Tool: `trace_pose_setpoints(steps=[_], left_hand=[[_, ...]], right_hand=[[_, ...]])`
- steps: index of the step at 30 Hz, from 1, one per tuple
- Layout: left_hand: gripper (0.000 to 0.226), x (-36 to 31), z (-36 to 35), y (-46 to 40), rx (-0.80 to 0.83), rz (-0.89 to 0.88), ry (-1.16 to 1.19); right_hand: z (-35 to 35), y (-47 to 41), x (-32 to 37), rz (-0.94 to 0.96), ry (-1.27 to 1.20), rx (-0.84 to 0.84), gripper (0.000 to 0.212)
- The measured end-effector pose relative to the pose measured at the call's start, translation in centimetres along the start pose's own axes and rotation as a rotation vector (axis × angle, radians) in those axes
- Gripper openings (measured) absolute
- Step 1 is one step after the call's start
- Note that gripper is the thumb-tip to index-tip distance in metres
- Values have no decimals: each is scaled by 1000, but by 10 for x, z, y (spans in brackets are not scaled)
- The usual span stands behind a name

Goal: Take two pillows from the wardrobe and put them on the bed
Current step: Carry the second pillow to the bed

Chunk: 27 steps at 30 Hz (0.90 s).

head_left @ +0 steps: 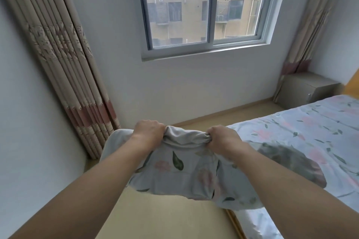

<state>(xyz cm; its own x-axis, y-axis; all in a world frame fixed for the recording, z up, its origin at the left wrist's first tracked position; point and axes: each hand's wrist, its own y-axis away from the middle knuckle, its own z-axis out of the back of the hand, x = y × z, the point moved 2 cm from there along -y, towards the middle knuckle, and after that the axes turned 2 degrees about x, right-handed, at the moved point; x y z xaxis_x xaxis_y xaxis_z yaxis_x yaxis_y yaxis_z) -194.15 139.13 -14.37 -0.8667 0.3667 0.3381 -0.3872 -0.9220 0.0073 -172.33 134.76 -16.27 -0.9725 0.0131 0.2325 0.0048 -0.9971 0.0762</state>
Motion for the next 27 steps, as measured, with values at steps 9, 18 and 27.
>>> trace_pose_setpoints(steps=[9,18,27], left_hand=[[25,54,-24,-229,-70,-91,-4],[26,113,-26,-430,-85,-173,-21],[20,171,-61,-633,-78,-374,21]], right_hand=[[18,-211,-28,-86,1,-49,8],[47,-403,-45,-194,2,-88,19],[47,-589,-56,-355,5,-86,11]])
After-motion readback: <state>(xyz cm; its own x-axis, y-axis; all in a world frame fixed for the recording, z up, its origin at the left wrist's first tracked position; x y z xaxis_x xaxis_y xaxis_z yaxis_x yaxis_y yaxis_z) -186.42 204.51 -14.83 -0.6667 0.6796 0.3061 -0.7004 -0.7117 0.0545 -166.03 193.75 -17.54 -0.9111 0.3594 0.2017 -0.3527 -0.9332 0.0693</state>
